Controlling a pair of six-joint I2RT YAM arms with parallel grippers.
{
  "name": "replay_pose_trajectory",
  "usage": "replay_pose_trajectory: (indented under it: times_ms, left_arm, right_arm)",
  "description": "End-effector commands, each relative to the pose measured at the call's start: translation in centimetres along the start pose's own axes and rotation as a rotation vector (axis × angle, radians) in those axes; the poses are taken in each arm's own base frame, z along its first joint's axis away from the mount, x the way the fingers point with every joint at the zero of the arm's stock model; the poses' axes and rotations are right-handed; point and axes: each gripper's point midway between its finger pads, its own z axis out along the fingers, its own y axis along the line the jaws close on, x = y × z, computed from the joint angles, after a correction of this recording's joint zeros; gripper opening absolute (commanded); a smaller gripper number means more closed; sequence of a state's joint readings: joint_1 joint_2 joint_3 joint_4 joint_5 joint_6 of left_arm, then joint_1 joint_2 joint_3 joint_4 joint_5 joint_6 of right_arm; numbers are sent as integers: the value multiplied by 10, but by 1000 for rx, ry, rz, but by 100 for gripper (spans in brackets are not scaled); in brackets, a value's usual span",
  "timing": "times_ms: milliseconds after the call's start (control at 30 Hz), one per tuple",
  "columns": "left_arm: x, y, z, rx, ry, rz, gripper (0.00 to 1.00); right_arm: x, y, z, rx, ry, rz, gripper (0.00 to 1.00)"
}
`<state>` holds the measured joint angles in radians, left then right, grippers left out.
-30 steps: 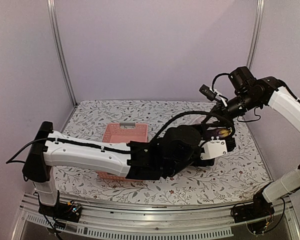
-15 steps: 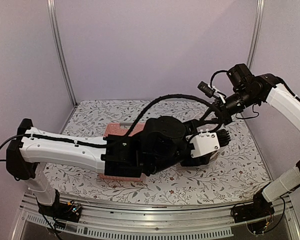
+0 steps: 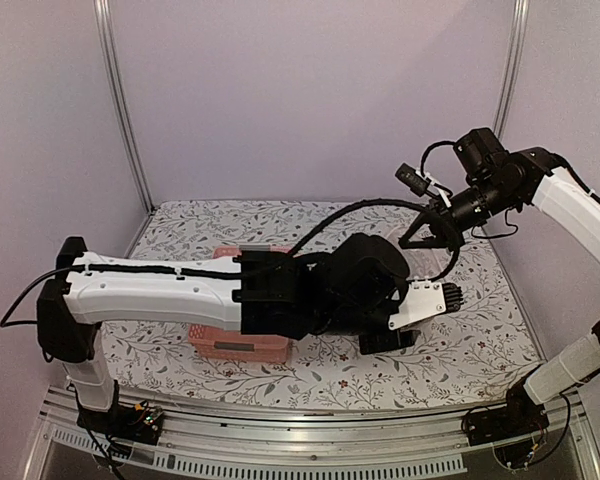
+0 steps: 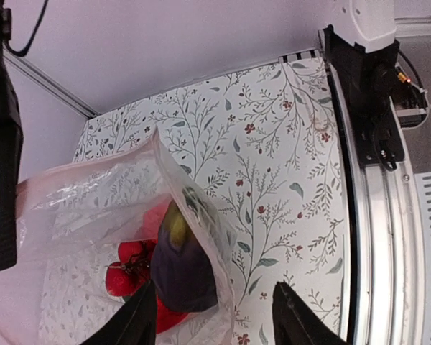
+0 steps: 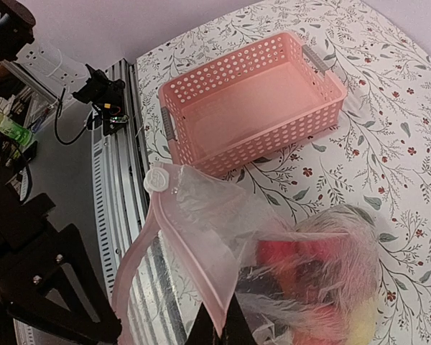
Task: Place the food in the zip-top bag and seal the zipper
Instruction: Adjust the zipper food storage bag at the center of the board.
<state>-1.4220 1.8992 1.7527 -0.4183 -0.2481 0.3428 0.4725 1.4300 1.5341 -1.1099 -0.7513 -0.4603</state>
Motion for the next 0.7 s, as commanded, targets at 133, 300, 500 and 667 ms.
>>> replay_pose_trajectory:
  times_ms: [133, 300, 500, 667]
  left_arm:
    - [49, 5, 35, -25, 213, 39, 46]
    - [46, 19, 41, -95, 250, 75, 16]
    - [-20, 41, 0, -204, 87, 64, 0]
    - [-14, 66, -1, -313, 28, 41, 0]
  right_arm:
    - [10, 6, 5, -30, 16, 11, 0]
    - [10, 7, 3, -25, 17, 10, 0]
    - [-10, 19, -13, -6, -21, -48, 0]
    - [-13, 8, -14, 50, -19, -54, 0]
